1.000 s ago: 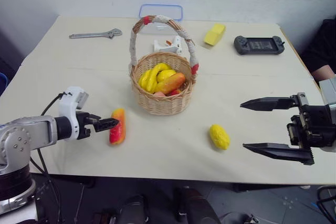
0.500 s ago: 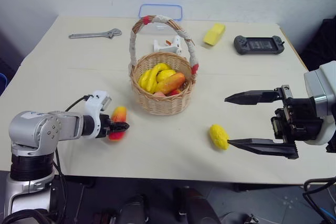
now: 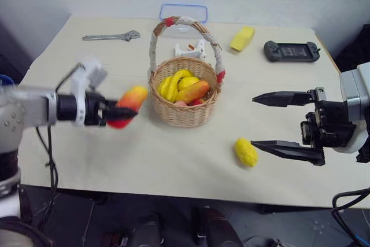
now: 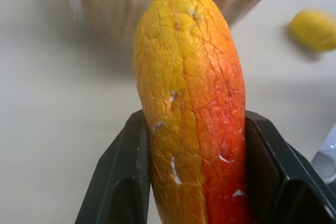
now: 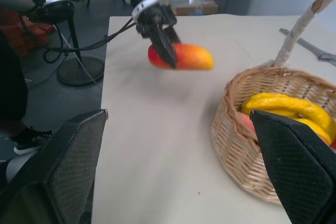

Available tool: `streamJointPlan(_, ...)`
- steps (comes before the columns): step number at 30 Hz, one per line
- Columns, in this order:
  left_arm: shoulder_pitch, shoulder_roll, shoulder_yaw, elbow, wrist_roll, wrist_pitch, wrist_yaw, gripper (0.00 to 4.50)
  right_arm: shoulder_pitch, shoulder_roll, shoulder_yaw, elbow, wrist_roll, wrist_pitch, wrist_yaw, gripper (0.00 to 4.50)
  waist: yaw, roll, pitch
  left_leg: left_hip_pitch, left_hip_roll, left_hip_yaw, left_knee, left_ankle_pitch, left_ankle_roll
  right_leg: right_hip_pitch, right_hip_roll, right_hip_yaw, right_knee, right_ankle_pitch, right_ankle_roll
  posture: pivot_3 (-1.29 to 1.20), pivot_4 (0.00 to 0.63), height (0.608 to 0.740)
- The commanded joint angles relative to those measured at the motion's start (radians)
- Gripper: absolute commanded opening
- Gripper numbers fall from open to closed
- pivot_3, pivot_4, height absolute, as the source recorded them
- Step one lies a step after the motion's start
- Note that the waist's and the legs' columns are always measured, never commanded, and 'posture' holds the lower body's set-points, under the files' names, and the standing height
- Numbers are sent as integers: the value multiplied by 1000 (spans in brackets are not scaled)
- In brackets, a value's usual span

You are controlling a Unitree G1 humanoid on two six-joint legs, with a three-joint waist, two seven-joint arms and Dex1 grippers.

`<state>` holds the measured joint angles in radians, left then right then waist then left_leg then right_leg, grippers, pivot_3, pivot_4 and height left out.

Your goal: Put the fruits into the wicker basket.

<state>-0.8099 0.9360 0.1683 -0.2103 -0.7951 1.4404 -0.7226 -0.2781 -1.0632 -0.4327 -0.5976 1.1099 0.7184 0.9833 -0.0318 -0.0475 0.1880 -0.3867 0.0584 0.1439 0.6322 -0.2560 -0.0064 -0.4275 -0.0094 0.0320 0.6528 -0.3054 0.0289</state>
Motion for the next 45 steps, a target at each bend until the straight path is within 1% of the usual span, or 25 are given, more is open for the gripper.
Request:
streamJointPlan(1, -166, -130, -39, 110, 28, -46, 50, 2136, -25, 14, 12, 6, -23, -29, -8, 4500, 6, 0, 0, 0, -1, 0, 1, 0, 2, 0, 0, 0, 0, 1, 1, 0, 150, 740)
streamJointPlan(4, -279, -264, -103, 209, 97, -97, 118, 2136, -40, 31, 27, 14, -41, -37, -30, 4500, 5, 0, 0, -2, -1, 0, 2, 0, 2, 0, 0, 1, 0, 2, 4, 0, 150, 740)
streamJointPlan(5, -296, -284, -119, 226, 111, -107, 124, 2136, -42, 34, 31, 16, -46, -39, -34, 4500, 4, 0, 0, -3, -1, 0, 2, 1, 1, -1, 0, 1, 0, 2, 4, 0, 150, 740)
streamJointPlan(9, -313, -333, -268, 283, 204, -197, 92, 2136, -46, 53, 31, 8, -58, -39, -68, 4500, -9, 1, 0, -3, 0, 2, 2, 1, -3, -2, 1, 3, 1, 1, 6, 0, 150, 740)
streamJointPlan(11, -322, -361, -295, 338, 251, -248, 104, 2136, -41, 58, 23, -1, -54, -34, -80, 4500, -8, 1, 1, -2, 0, 2, 2, 2, -4, -3, 2, 3, 2, 0, 6, 0, 150, 740)
streamJointPlan(13, -331, -391, -297, 390, 276, -283, 106, 2136, -28, 57, 11, -8, -50, -28, -93, 4500, -8, 1, 1, -2, 1, 2, 2, 2, -5, -3, 2, 3, 3, 0, 5, 0, 150, 740)
streamJointPlan(16, -328, -399, -291, 399, 283, -306, 71, 2832, 10, 52, -21, -16, -50, -21, -104, 4500, -9, 1, 1, -2, 1, 1, 2, 2, -5, -3, 2, 3, 4, 0, 5, 0, 150, 740)
streamJointPlan(19, -310, -386, -268, 361, 270, -318, 31, 3741, 69, 51, -69, -29, -38, -11, -116, 4500, -6, 1, 1, -3, 1, 2, 3, 2, -4, -3, 2, 3, 4, 0, 5, 0, 150, 740)
streamJointPlan(20, -295, -375, -252, 337, 261, -343, 8, 3989, 101, 55, -93, -37, -35, -6, -122, 4500, -4, 1, 1, -3, 0, 2, 2, 2, -4, -3, 2, 3, 4, 0, 6, 0, 150, 740)
streamJointPlan(21, -278, -361, -239, 312, 256, -371, -19, 4353, 134, 60, -116, -44, -33, 0, -130, 4500, -5, 1, 1, -3, 1, 2, 2, 2, -4, -3, 2, 3, 3, 0, 6, 0, 150, 740)
streamJointPlan(22, -261, -345, -230, 287, 252, -399, -47, 4452, 168, 65, -141, -51, -35, 5, -135, 4500, -4, 1, 1, -3, 1, 2, 2, 2, -4, -3, 2, 3, 3, 0, 6, 0, 150, 740)
streamJointPlan(25, -207, -297, -182, 201, 217, -461, -134, 4452, 286, 79, -249, -74, -33, 30, -147, 4500, -4, 1, 1, -2, 1, 2, 1, 2, -5, -3, 2, 2, 4, 0, 5, 0, 150, 740)
streamJointPlan(29, -132, -216, -114, 106, 159, -552, -288, 4452, 454, 106, -453, -60, -16, 78, -129, 4500, 2, 1, 1, -1, 1, 1, 2, 3, -5, -2, 2, 2, 4, 0, 6, 0, 150, 740)
streamJointPlan(33, -56, -122, -102, 70, 155, -657, -439, 4452, 608, 133, -575, -62, -37, 93, -72, 4500, 0, 1, 1, 1, 0, 1, 2, 2, -4, 1, 2, 2, 3, 0, 6, 0, 150, 740)
streamJointPlan(36, -1, -41, -116, 55, 162, -725, -570, 4452, 696, 149, -616, -60, -47, 90, -29, 4500, -3, 1, 1, 2, 0, 1, 1, 2, -2, 2, 2, 2, 1, 0, 6, 0, 150, 740)
streamJointPlan(38, 17, -11, -137, 47, 171, -770, -635, 4452, 705, 150, -601, -58, -22, 94, -34, 4500, -6, 1, 1, 2, 0, 1, 1, 1, -1, 2, 2, 2, 1, 0, 6, 0, 150, 740)
streamJointPlan(40, 21, -7, -153, 42, 178, -797, -661, 4452, 697, 147, -564, -64, -2, 97, -42, 4500, -5, 1, 1, 1, 0, 1, 1, 1, 1, 2, 2, 2, 0, 0, 6, 0, 150, 740)
streamJointPlan(43, 23, -36, -190, 25, 194, -831, -666, 4452, 646, 145, -377, -111, -64, 66, -90, 4500, -5, 1, 0, 1, 0, 1, 1, 1, 1, 2, 2, 2, 0, 0, 6, 0, 150, 740)
streamJointPlan(44, 24, -42, -196, 23, 199, -839, -663, 4452, 634, 145, -337, -119, -87, 57, -104, 4500, -6, 1, 0, 1, 0, 1, 1, 1, 2, 2, 2, 2, 0, 0, 6, 0, 150, 740)
streamJointPlan(45, 29, -49, -203, 21, 203, -848, -662, 4452, 605, 148, -254, -122, -142, 38, -131, 4500, -6, 1, 0, 1, 0, 1, 1, 1, 2, 2, 2, 2, 0, 0, 6, 0, 150, 740)
